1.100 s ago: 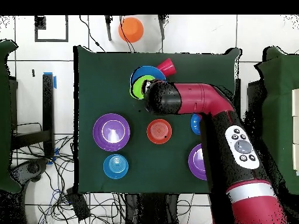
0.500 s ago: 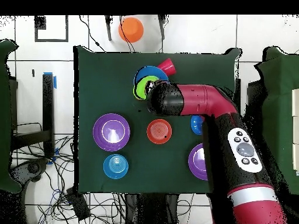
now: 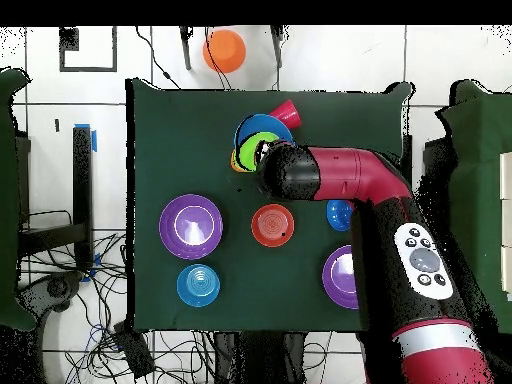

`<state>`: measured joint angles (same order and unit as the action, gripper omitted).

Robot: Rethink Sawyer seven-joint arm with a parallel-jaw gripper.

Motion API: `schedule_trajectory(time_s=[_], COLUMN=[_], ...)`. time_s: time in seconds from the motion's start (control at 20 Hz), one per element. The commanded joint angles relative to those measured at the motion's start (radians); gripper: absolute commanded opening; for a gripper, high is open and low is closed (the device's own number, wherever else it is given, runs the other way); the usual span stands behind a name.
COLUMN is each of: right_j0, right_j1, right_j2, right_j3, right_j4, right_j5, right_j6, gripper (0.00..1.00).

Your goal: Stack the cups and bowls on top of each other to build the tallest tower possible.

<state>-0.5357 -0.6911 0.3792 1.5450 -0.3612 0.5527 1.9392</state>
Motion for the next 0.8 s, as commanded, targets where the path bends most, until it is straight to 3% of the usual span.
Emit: schedule_trajectory(time_s=[0.05, 0.8], right_j0=[0.032, 0.030], right_j1=[0.041, 0.038], right_j2=[-0.023, -0.026], right_j3=[0.019, 0.022], right_j4=[-0.013, -0.025], right_j5=[-0.016, -0.026], right_j6=[0.063, 0.051], gripper=[0.00, 0.00])
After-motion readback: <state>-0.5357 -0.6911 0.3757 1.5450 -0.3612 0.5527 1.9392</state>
